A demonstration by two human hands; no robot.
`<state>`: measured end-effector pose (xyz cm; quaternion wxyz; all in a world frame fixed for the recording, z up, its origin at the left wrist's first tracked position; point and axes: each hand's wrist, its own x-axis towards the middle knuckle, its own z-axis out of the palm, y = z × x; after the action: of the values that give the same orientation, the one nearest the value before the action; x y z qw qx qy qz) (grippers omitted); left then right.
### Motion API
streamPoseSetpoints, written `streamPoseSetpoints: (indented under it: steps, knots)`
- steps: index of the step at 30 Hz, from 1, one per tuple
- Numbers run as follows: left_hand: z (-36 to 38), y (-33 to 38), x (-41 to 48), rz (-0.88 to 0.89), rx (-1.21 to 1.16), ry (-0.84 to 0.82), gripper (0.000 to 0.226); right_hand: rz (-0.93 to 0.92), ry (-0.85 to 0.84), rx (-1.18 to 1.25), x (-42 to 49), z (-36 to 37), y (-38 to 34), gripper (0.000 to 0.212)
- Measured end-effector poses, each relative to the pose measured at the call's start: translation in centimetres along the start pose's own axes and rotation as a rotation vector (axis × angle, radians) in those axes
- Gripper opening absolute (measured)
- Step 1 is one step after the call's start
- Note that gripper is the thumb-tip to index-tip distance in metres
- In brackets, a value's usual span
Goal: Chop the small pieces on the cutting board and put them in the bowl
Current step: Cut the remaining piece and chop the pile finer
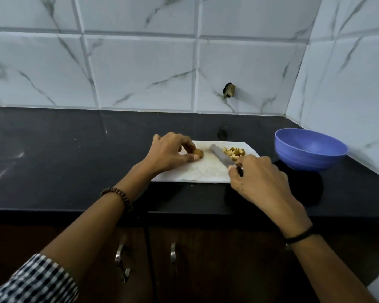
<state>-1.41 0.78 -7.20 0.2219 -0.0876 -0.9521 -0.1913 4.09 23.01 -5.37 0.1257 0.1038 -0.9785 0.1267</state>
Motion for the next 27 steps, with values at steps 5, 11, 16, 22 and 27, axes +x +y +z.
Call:
streamPoseSetpoints:
  steps: [5,11,16,22,27]
  knots:
    - [1.1,1.3,0.8,-0.048,-0.107,-0.017,0.023,-0.012,0.044,0.06,-0.1,-0.8,0.4,0.034]
    - [1.1,1.3,0.6,-0.099,-0.197,0.022,0.014,-0.067,0.046,0.106,0.0,-0.1,-1.0,0.033]
    - [1.2,1.5,0.6,-0.132,-0.194,0.033,0.017,-0.056,0.069,0.09,0.5,-0.2,-1.5,0.032]
    - [1.3,1.6,0.6,-0.153,-0.173,0.034,0.014,-0.047,0.012,0.055,1.3,-0.4,-2.5,0.034]
    - [1.6,1.4,0.6,-0.129,-0.161,0.052,0.013,-0.048,-0.025,0.031,2.3,-0.5,-3.3,0.026]
